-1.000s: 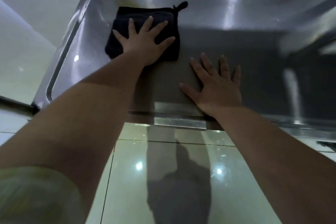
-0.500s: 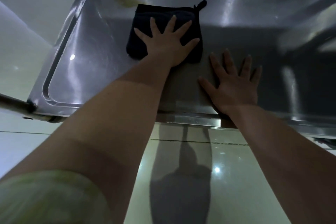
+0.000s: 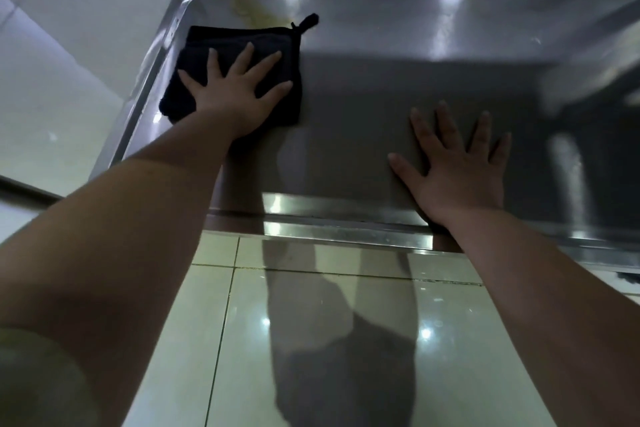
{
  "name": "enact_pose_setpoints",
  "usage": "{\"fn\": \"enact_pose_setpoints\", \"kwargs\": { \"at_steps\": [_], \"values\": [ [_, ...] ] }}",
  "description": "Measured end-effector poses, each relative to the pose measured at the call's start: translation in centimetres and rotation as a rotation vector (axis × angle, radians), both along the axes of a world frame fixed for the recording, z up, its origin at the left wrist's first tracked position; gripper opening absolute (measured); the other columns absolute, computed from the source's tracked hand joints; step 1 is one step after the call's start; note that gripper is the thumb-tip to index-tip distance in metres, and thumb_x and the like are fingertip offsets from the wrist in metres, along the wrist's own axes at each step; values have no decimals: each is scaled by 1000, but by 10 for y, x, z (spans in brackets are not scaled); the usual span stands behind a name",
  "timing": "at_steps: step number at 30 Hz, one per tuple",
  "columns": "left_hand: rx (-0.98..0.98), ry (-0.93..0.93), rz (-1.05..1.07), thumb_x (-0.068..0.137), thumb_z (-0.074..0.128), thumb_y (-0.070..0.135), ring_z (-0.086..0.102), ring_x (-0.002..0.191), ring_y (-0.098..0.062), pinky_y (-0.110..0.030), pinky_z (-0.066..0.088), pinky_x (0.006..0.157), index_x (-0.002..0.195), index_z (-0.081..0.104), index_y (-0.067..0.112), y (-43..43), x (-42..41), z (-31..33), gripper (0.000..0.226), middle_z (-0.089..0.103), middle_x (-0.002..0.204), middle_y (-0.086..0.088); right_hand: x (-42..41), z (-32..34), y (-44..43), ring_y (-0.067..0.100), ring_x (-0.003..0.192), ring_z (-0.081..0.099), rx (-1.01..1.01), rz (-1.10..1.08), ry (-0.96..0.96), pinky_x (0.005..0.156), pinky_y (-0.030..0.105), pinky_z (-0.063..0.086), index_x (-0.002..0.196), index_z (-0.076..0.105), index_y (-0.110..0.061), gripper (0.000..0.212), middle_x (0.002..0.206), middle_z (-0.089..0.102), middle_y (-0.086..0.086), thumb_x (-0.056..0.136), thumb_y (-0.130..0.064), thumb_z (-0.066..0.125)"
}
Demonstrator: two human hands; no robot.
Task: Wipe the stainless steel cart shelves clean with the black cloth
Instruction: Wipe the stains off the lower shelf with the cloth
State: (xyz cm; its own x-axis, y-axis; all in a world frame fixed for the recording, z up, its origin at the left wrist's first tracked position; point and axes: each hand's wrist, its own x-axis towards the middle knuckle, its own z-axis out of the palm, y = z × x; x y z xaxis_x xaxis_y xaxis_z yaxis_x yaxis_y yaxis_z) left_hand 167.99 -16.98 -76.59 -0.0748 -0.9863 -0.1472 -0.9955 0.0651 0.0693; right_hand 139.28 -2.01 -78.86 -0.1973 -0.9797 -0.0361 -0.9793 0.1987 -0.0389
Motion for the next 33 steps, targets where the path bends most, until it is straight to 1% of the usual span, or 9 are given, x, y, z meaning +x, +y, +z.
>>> {"fn": "enact_pose_setpoints", "kwargs": {
  "at_steps": [3,10,13,16,21,23,25,28,33],
  "values": [
    [1,39,11,78,15,87,-12,147,-38,-77,-10,102,141,6,65,-1,-25,0,68,-2,162,18,2,1,-1,45,146,-9,9,-2,9,114,64,-7,150,-2,-50,80,164,-3,-10,78,-84,3],
    [-2,35,-207,77,14,89,-16,146,-40,-78,-16,97,143,4,64,25,-143,-4,72,-4,162,16,-1,2,0,41,147,-11,18,3,-10,114,62,-8,151,0,-48,80,163,-4,-12,79,-84,7],
    [-18,81,-239,74,15,90,-15,147,-36,-76,-17,100,142,7,65,24,-136,-6,72,-1,162,18,-4,2,1,39,148,-10,9,3,-48,115,61,-8,150,1,-50,81,163,-1,-13,78,-86,8],
    [-21,39,-267,74,14,91,-12,148,-33,-75,-12,103,142,6,65,9,-97,-3,73,-1,162,19,-4,1,1,38,148,-9,-5,-1,-69,116,60,-8,149,2,-51,81,163,0,-13,77,-87,8],
    [-14,55,-14,71,17,91,-6,149,-31,-75,-8,105,140,11,67,-6,10,0,73,5,161,21,-2,3,0,40,148,-6,0,-7,-40,116,61,-5,150,1,-51,82,163,-1,-13,76,-87,6],
    [17,54,28,69,16,91,-7,149,-30,-74,-8,106,139,10,68,-6,34,2,74,4,161,22,0,3,-1,41,148,-6,-2,-7,-35,115,62,-5,150,1,-50,83,163,-1,-12,76,-86,5],
    [24,42,57,70,16,90,-8,149,-31,-74,-9,106,138,9,69,-4,32,2,72,3,161,22,1,3,-1,42,147,-6,-3,-10,-26,115,63,-6,150,1,-50,83,164,-1,-12,76,-86,4],
    [3,51,72,73,17,90,-10,148,-34,-75,-10,104,138,8,69,3,1,-1,69,1,161,22,3,3,-1,43,147,-6,0,-10,-15,114,64,-6,151,1,-49,82,164,-1,-11,77,-85,4],
    [-34,38,-140,75,13,89,-13,147,-39,-77,-14,99,142,4,65,41,-94,-7,71,0,162,17,2,2,-1,43,147,-6,6,-9,-12,114,64,-6,151,2,-49,82,164,0,-11,77,-84,5]
  ]
}}
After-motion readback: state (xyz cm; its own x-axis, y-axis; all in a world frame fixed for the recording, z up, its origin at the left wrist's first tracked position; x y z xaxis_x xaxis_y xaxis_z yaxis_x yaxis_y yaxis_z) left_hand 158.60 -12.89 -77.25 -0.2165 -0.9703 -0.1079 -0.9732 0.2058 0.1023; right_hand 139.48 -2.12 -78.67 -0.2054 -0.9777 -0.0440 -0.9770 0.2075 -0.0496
